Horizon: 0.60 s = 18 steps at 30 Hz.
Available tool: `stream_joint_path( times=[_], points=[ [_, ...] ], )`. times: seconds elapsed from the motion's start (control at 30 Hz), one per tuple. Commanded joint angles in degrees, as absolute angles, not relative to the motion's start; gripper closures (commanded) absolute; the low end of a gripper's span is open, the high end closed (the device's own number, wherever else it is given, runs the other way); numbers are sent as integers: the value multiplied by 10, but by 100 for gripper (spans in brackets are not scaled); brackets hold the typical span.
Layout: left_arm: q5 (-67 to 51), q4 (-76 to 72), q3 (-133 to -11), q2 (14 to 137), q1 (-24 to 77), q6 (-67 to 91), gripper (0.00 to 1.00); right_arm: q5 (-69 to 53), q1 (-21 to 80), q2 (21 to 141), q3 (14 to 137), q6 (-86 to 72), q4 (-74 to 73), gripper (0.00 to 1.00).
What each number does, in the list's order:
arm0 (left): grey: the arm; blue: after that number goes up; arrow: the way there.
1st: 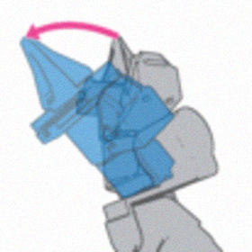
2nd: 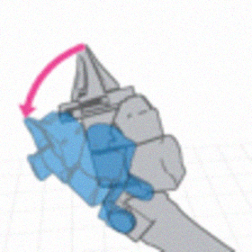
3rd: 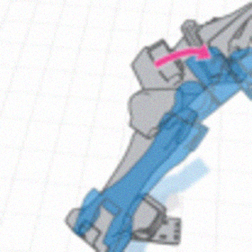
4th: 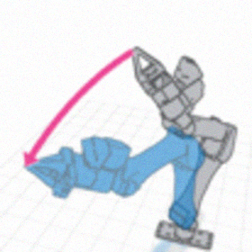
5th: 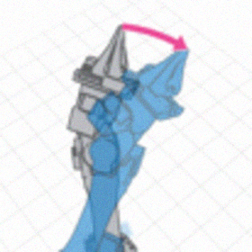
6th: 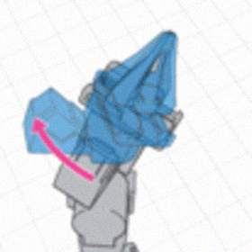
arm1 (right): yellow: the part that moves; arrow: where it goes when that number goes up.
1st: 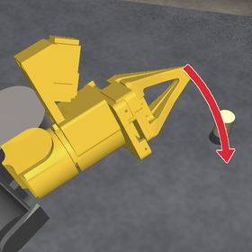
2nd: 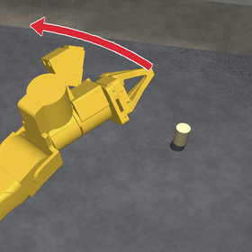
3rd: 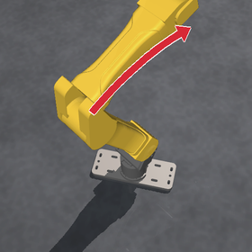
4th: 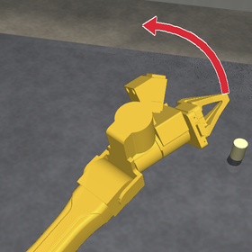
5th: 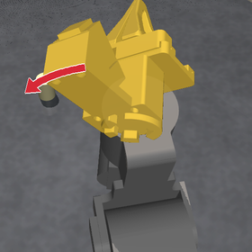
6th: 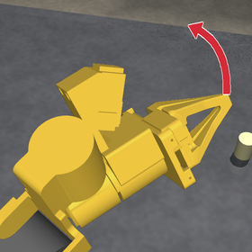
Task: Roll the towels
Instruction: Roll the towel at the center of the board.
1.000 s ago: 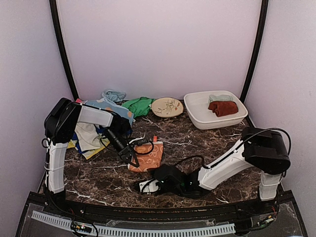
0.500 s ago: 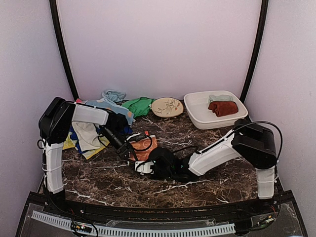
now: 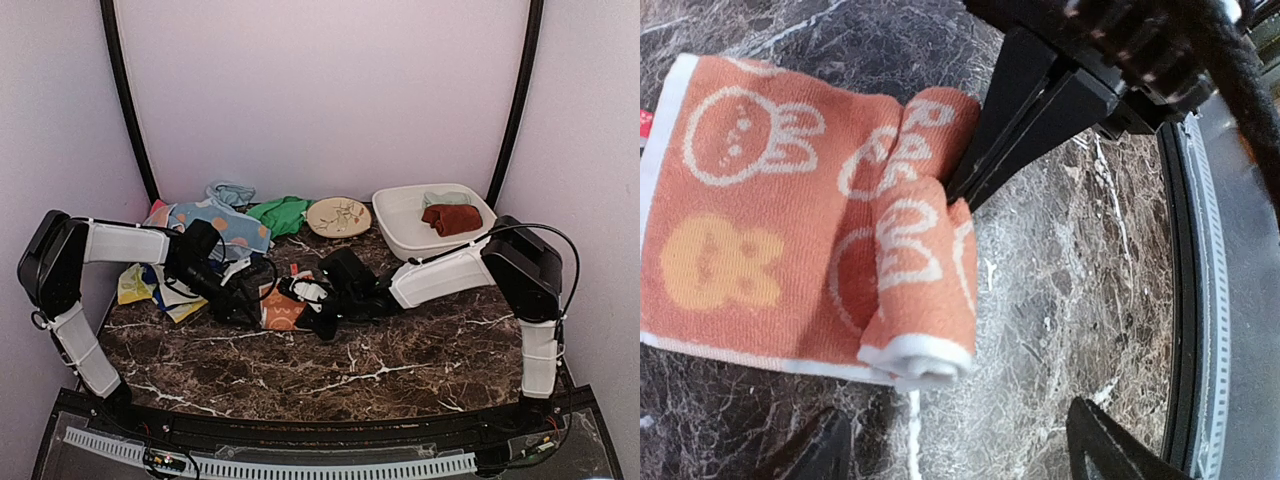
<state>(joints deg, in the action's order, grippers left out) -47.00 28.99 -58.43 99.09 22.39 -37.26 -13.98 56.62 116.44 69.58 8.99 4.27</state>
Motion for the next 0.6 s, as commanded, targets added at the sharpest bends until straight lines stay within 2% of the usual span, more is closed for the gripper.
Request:
stream_joint_path(
  times=[0.0, 0.07, 0.3, 0.57],
  points=[
    [-462, 225, -550, 908, 227, -404, 25, -217, 569, 1201, 749, 56, -32, 100],
    [-447, 178, -524, 880, 234, -389, 25, -225, 569, 1208, 761, 51, -29, 100],
    [-403, 68, -497, 907, 232, -219, 29, -283, 563, 1233, 797, -3, -33, 100],
    [-329, 71, -501, 933, 233, -223, 33, -370, 547, 1225, 761, -130, 11, 100]
  ],
)
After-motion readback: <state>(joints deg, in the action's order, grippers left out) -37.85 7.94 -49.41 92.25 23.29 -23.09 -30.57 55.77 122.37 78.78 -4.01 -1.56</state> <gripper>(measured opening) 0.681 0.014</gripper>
